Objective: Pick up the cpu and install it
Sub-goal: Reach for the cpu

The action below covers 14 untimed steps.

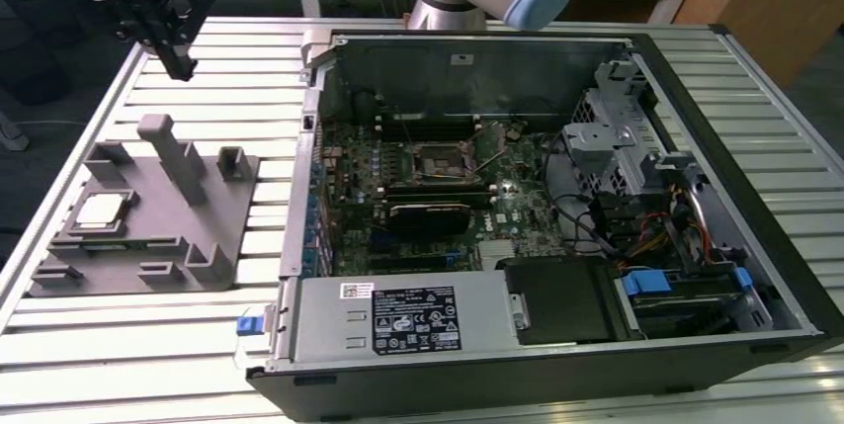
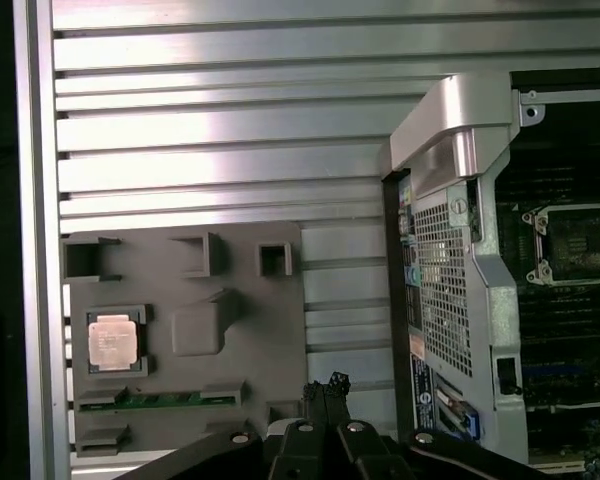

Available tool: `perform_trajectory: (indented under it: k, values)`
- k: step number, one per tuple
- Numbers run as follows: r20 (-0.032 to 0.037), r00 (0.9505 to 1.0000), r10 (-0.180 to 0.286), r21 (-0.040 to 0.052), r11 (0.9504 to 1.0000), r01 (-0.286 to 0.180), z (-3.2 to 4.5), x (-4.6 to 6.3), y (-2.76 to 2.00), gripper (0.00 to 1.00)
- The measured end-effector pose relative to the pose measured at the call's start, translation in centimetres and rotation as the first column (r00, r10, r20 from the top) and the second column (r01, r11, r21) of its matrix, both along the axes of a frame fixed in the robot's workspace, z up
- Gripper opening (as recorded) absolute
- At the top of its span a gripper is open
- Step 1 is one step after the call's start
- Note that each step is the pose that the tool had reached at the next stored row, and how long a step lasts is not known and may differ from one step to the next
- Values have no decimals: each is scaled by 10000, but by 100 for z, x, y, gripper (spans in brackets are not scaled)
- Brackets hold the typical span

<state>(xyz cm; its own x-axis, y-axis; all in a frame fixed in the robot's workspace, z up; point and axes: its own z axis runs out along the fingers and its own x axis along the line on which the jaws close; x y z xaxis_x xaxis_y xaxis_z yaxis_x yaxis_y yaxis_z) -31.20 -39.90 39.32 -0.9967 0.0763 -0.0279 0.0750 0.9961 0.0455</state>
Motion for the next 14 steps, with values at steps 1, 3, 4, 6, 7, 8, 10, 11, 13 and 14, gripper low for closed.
perform_trajectory:
  k: [1, 3, 4, 6, 7, 8, 10, 11, 13, 14]
  values:
    - [1, 10000, 0, 0, 10000, 0, 0, -18, 0, 11]
    - [2, 10000, 0, 0, 10000, 0, 0, -58, 0, 11]
    - [2, 10000, 1, 1, 10000, -1, 0, -77, 0, 11]
    - [2, 10000, 1, 0, 10000, -1, 1, -115, 0, 11]
    - [4, 10000, 1, 1, 10000, -1, 0, -135, 0, 11]
    - [5, 10000, 1, 1, 10000, -1, 0, -153, 0, 11]
    - [6, 10000, 1, 2, 10000, -1, 0, -194, 0, 11]
    - [6, 10000, 1, 3, 10000, -1, 0, -215, 0, 11]
    - [8, 10000, 1, 3, 10000, -1, 0, -254, 0, 11]
    - [8, 10000, 0, 4, 10000, 0, 0, -274, 0, 11]
